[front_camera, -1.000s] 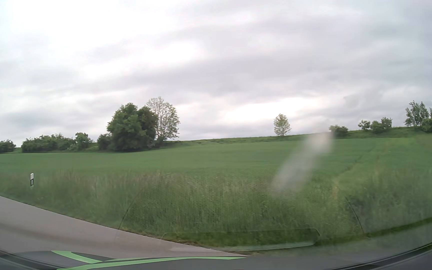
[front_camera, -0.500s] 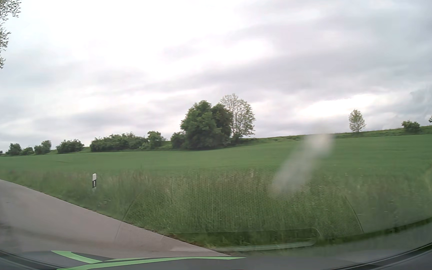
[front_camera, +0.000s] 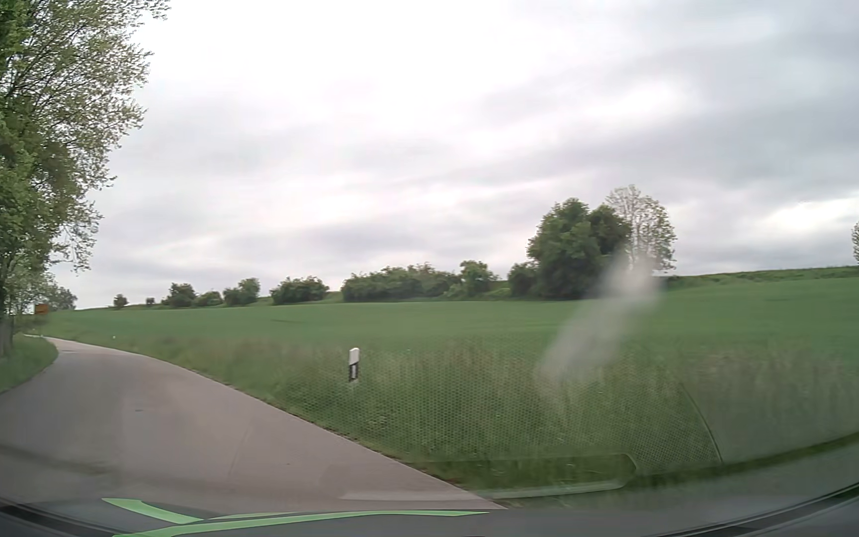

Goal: Follow the waypoints while adhering to traffic rules and regulations

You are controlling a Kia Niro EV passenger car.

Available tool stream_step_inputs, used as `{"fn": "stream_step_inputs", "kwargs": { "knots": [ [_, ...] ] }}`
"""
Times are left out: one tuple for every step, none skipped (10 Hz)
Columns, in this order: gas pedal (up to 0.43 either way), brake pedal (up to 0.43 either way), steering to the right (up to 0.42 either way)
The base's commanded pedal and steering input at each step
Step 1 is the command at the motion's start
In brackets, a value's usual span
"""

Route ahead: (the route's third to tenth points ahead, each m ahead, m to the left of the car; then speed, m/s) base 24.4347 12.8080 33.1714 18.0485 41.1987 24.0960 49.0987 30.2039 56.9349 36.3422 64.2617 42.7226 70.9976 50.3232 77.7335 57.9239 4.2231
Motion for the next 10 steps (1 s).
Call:
{"fn": "stream_step_inputs", "kwargs": {
  "knots": [
    [0.480, 0.000, -0.505],
    [0.488, 0.000, -0.479],
    [0.500, 0.000, -0.438],
    [0.512, 0.000, -0.399],
    [0.520, 0.000, -0.364],
    [0.531, 0.000, -0.317],
    [0.539, 0.000, -0.270],
    [0.559, 0.000, -0.225],
    [0.559, 0.000, -0.185],
    [0.559, 0.000, -0.139]
  ]
}}
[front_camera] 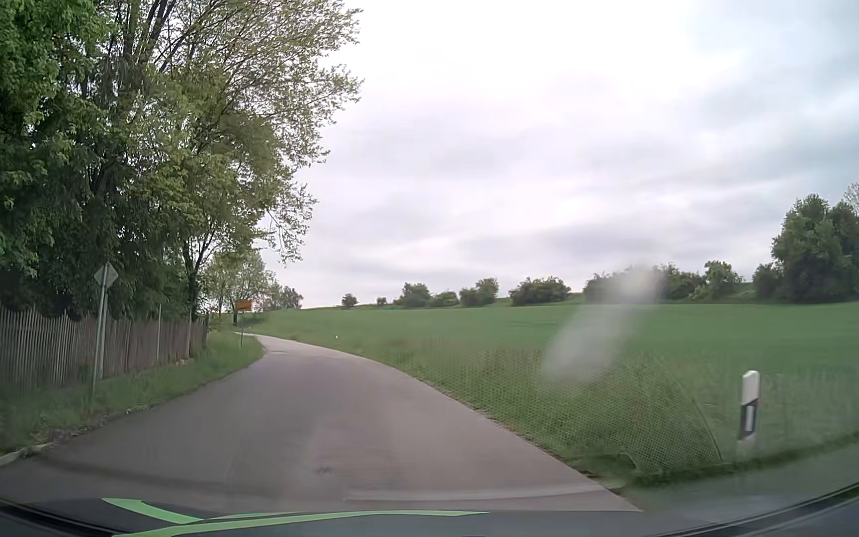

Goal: Follow the waypoints while adhering to traffic rules and regulations

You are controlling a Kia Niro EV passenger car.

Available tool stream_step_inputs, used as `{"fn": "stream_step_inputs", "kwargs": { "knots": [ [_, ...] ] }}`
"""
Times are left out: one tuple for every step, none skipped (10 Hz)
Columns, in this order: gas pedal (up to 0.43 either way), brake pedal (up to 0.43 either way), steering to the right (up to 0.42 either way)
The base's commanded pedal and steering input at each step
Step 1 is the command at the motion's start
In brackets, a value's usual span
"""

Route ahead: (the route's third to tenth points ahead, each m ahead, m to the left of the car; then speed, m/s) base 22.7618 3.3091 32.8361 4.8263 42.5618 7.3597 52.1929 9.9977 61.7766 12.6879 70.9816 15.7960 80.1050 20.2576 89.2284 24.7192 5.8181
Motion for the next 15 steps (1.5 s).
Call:
{"fn": "stream_step_inputs", "kwargs": {
  "knots": [
    [0.559, 0.000, -0.105],
    [0.559, 0.000, -0.086],
    [0.559, 0.000, -0.072],
    [0.571, 0.000, -0.071],
    [0.571, 0.000, -0.070],
    [0.579, 0.000, -0.067],
    [0.591, 0.000, -0.063],
    [0.591, 0.000, -0.059],
    [0.591, 0.000, -0.054],
    [0.591, 0.000, -0.044],
    [0.591, 0.000, -0.033],
    [0.591, 0.000, -0.028],
    [0.591, 0.000, -0.025],
    [0.591, 0.000, -0.025],
    [0.591, 0.000, -0.025]
  ]
}}
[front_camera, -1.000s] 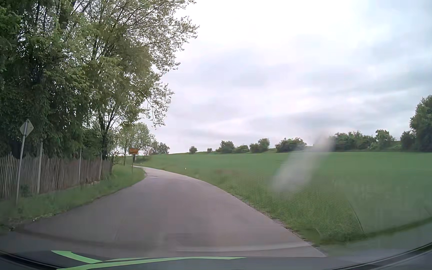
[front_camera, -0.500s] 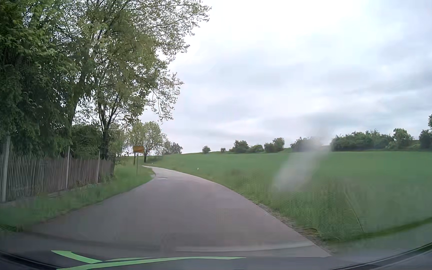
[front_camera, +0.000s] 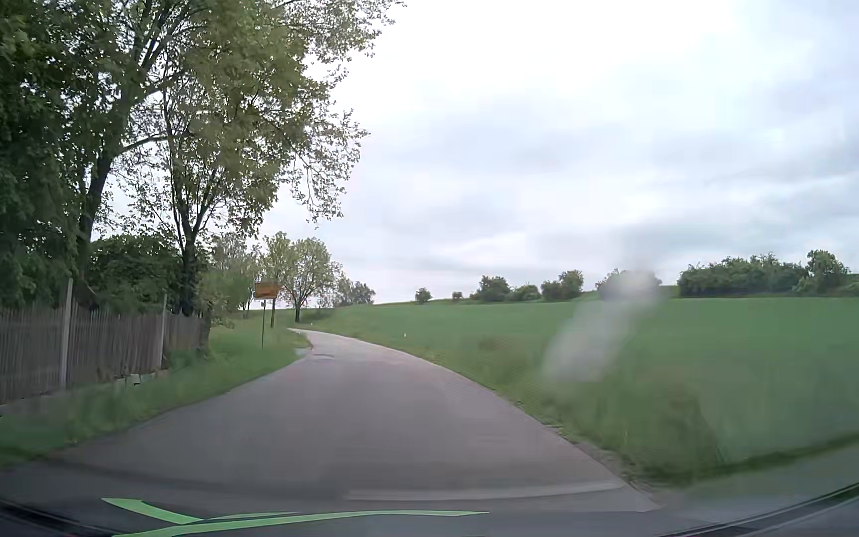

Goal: Follow the waypoints while adhering to traffic rules and regulations

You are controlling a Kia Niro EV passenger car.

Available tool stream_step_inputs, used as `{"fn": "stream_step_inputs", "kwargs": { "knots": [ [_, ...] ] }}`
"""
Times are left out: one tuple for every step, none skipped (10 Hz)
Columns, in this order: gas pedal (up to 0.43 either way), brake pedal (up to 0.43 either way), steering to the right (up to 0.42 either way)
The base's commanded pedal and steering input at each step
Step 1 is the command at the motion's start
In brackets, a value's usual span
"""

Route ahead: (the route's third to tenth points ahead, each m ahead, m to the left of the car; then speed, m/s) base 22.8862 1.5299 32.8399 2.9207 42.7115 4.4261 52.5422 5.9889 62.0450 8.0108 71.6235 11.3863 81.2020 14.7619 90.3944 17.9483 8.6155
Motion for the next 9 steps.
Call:
{"fn": "stream_step_inputs", "kwargs": {
  "knots": [
    [0.591, 0.000, -0.025],
    [0.591, 0.000, -0.025],
    [0.598, 0.000, -0.025],
    [0.598, 0.000, -0.025],
    [0.598, 0.000, -0.025],
    [0.598, 0.000, -0.025],
    [0.598, 0.000, -0.025],
    [0.598, 0.000, -0.025],
    [0.598, 0.000, -0.024]
  ]
}}
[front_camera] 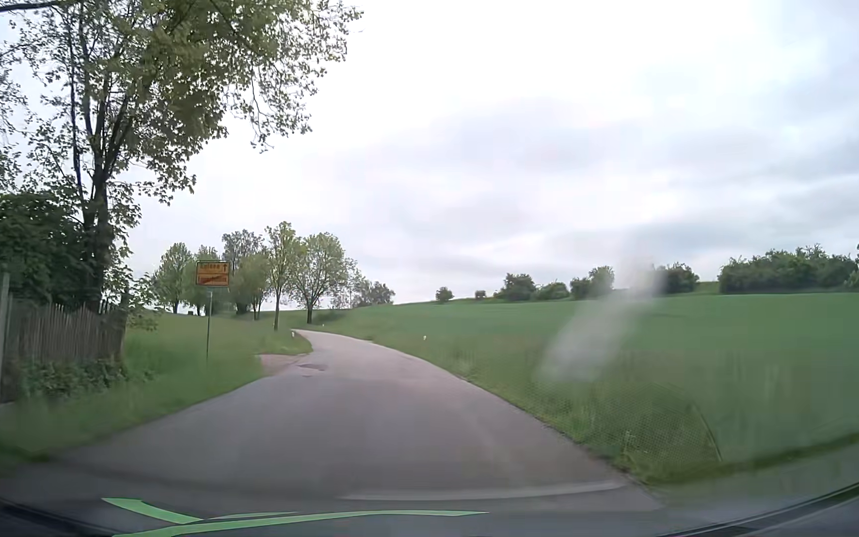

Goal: Follow the waypoints while adhering to traffic rules and regulations

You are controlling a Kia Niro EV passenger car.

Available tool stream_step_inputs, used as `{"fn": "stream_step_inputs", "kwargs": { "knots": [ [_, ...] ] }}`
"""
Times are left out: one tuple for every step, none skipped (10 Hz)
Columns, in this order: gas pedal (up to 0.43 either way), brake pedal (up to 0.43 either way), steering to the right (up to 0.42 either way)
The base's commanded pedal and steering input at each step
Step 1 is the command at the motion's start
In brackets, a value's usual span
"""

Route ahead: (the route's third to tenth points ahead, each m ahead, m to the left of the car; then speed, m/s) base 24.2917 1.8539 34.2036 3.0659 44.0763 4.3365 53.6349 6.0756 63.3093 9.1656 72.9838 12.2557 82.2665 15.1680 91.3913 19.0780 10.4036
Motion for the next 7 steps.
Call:
{"fn": "stream_step_inputs", "kwargs": {
  "knots": [
    [0.598, 0.000, -0.024],
    [0.598, 0.000, -0.024],
    [0.610, 0.000, -0.023],
    [0.610, 0.000, -0.023],
    [0.610, 0.000, -0.024],
    [0.610, 0.000, -0.025],
    [0.610, 0.000, -0.026]
  ]
}}
